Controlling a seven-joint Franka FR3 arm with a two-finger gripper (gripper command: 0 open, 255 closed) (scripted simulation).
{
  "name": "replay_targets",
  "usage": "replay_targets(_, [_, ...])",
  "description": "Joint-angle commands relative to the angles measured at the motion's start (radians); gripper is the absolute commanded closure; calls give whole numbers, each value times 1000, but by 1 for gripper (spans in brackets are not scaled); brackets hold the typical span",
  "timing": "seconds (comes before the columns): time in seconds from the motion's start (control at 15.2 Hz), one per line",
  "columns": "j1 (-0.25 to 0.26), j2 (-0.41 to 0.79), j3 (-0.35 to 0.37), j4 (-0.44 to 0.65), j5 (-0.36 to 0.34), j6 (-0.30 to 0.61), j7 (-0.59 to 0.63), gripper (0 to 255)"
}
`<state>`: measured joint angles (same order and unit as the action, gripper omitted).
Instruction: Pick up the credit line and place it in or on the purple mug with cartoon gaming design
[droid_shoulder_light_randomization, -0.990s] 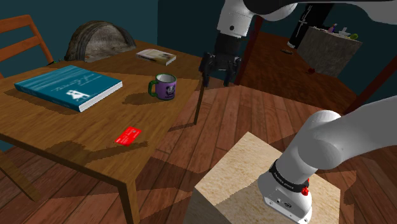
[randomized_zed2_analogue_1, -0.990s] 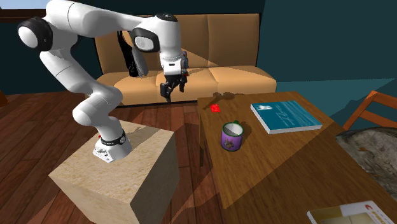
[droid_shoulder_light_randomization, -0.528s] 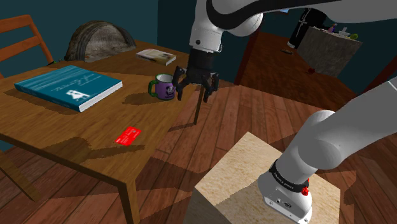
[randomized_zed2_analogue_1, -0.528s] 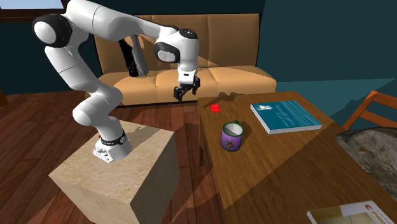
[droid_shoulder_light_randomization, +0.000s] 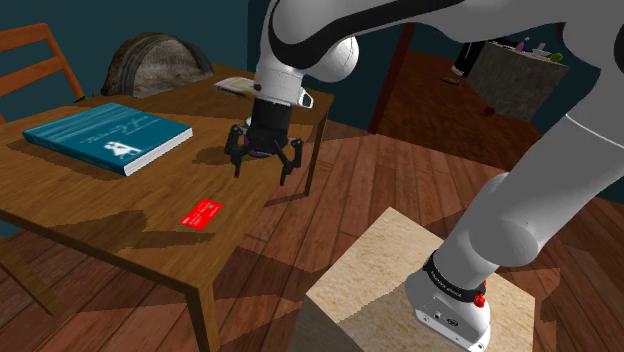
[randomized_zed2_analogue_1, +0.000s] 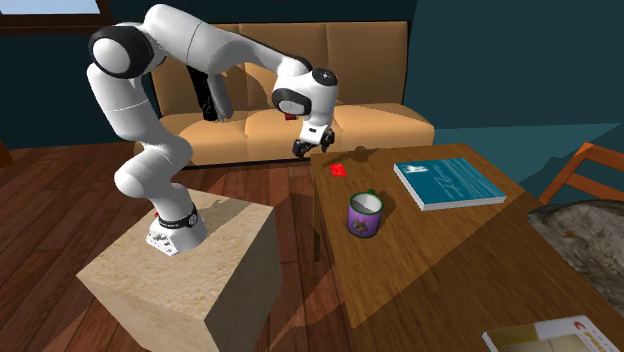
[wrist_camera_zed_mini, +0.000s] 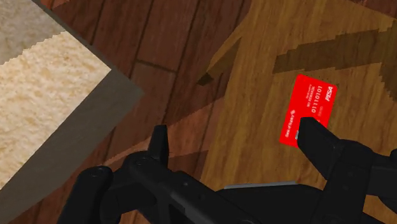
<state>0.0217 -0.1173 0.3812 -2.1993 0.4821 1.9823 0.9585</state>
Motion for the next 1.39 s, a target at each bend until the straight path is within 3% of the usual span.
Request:
replay_targets(0.0, [6, 90, 16, 49, 16, 40, 67, 0])
replay_targets(0.59, [63, 431, 35, 272, 78, 179, 310, 0])
replay_targets(1.32, [97, 485, 47, 250, 84, 267, 307, 0])
